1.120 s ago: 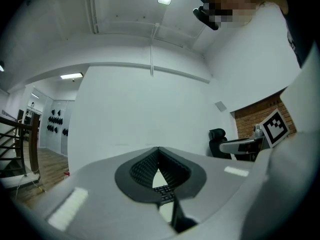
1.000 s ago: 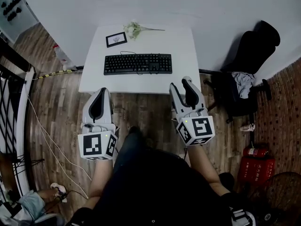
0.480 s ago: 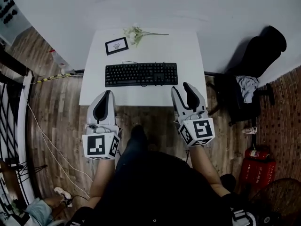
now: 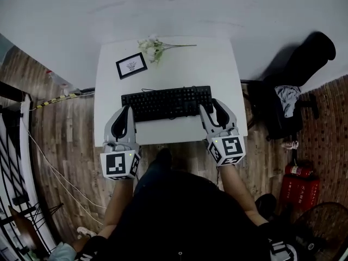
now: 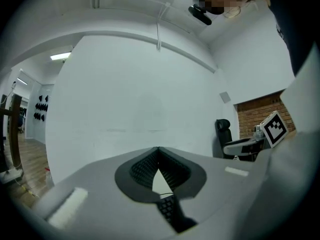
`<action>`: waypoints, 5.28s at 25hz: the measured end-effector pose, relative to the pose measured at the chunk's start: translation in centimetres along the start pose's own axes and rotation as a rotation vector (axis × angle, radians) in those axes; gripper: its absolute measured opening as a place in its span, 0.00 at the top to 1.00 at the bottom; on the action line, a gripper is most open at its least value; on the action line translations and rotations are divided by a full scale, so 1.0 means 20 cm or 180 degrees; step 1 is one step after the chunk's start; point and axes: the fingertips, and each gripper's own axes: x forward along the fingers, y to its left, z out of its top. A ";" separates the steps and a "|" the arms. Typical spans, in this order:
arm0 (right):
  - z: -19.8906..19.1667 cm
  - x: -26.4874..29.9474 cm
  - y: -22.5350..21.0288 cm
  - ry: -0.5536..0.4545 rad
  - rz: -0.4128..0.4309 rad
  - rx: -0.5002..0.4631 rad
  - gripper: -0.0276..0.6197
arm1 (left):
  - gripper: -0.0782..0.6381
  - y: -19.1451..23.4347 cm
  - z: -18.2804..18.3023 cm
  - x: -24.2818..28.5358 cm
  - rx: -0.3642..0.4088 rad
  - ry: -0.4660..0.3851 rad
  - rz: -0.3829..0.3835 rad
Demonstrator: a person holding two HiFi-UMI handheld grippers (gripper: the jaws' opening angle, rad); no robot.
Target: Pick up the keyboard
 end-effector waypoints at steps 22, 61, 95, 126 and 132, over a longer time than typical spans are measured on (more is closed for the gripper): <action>-0.49 0.41 -0.22 0.0988 -0.0370 0.0225 0.71 | 0.87 0.34 -0.77 0.39 -0.0293 0.1114 -0.0173; -1.18 0.37 -0.51 0.2582 0.0531 0.1315 0.59 | 0.87 0.44 -1.14 0.22 -0.0451 0.2092 0.0314; -0.92 0.34 -0.44 0.2955 0.0225 0.1312 0.62 | 0.47 0.47 -1.42 0.18 -0.1750 0.2680 -0.0048; -0.87 0.41 -0.47 0.2832 0.0278 0.1291 0.63 | 0.49 0.46 -1.36 0.21 -0.2015 0.3074 -0.0035; -0.73 0.45 -0.49 0.2560 0.0331 0.1226 0.63 | 0.49 0.50 -1.17 0.28 -0.1762 0.2771 0.0011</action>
